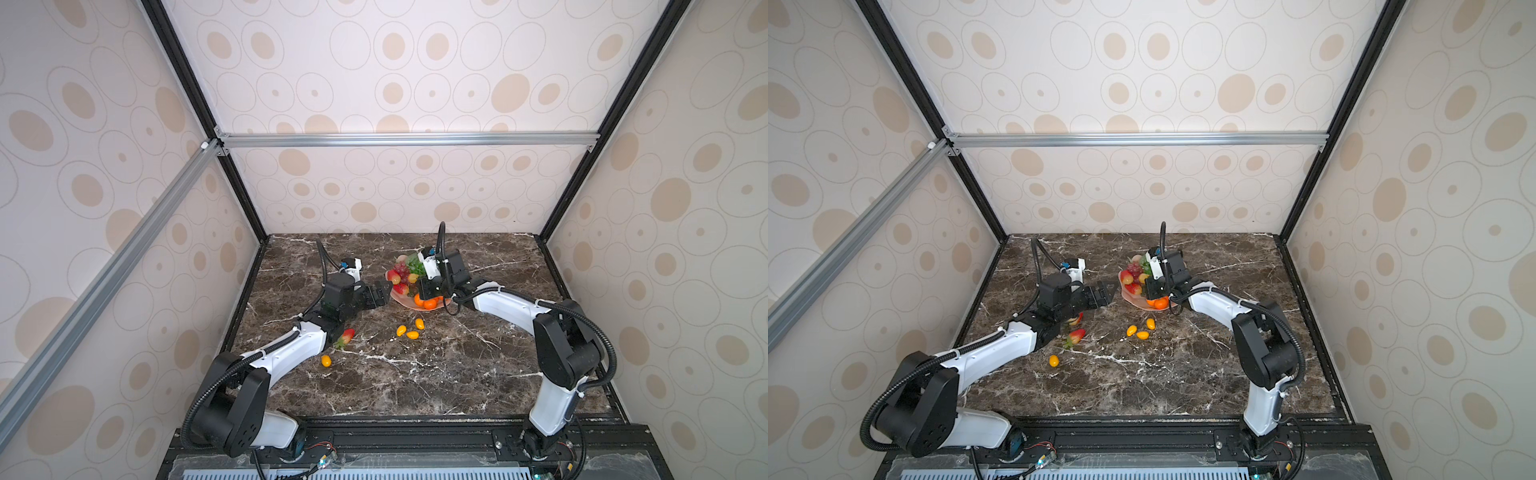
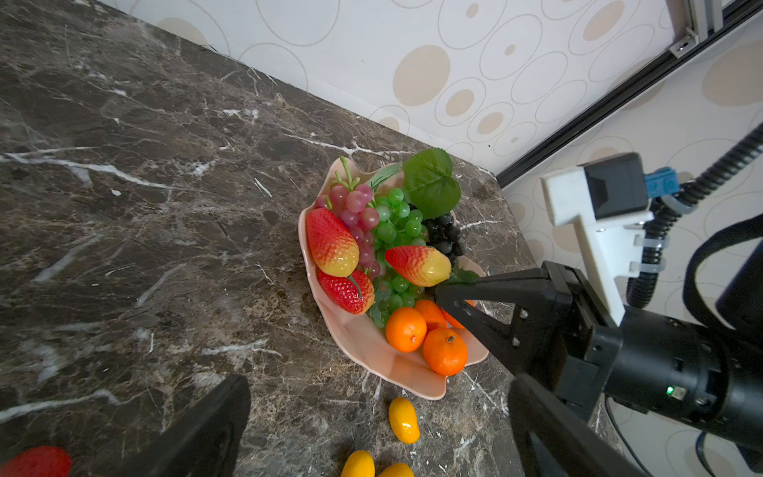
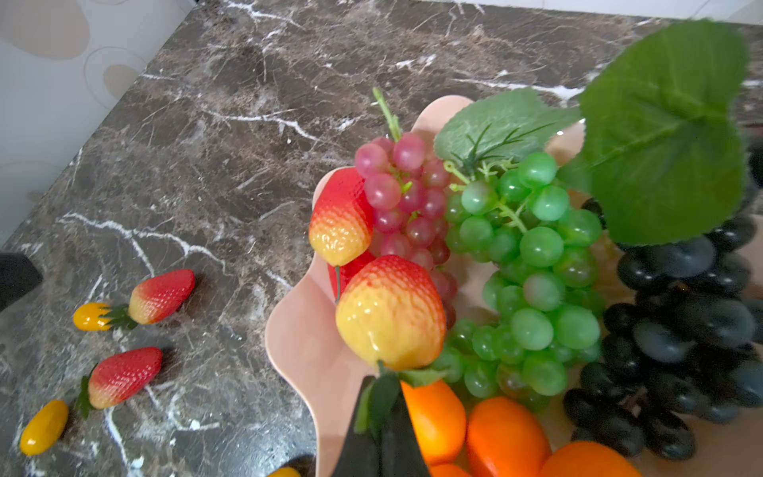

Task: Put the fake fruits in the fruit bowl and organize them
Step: 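Carry the strawberry with the right gripper over the pink bowl, then lower the strawberry into the bowl beside the oranges and open the right gripper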

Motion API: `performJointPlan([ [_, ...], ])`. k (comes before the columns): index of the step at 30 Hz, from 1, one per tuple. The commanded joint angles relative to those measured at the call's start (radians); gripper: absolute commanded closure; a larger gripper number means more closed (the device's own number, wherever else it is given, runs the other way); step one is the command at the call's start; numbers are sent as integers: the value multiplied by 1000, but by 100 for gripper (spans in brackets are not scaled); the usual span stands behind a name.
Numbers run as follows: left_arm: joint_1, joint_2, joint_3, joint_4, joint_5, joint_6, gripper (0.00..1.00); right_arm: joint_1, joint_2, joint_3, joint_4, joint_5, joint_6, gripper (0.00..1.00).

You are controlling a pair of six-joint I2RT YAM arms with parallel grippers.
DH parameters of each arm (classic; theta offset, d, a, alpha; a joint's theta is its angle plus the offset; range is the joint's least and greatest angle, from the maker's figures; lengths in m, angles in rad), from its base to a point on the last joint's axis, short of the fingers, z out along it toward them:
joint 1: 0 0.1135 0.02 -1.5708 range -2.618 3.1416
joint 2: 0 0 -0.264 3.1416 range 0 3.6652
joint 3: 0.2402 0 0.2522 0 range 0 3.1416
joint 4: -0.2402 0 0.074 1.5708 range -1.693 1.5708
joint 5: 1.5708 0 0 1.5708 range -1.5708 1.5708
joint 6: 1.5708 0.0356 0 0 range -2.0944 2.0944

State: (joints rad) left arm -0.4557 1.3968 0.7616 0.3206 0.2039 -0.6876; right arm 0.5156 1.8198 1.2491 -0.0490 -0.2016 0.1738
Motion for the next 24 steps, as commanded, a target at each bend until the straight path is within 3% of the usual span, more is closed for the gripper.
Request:
performJointPlan([
  [1, -6, -2, 33, 13, 5, 13, 2, -4, 3, 21, -60, -118, -78, 100],
  [13, -8, 11, 40, 15, 14, 15, 2, -5, -8, 57, -233, -363, -285, 100],
  [24, -8, 2, 20, 22, 12, 13, 2, -7, 30, 101, -355, -477, -378, 100],
])
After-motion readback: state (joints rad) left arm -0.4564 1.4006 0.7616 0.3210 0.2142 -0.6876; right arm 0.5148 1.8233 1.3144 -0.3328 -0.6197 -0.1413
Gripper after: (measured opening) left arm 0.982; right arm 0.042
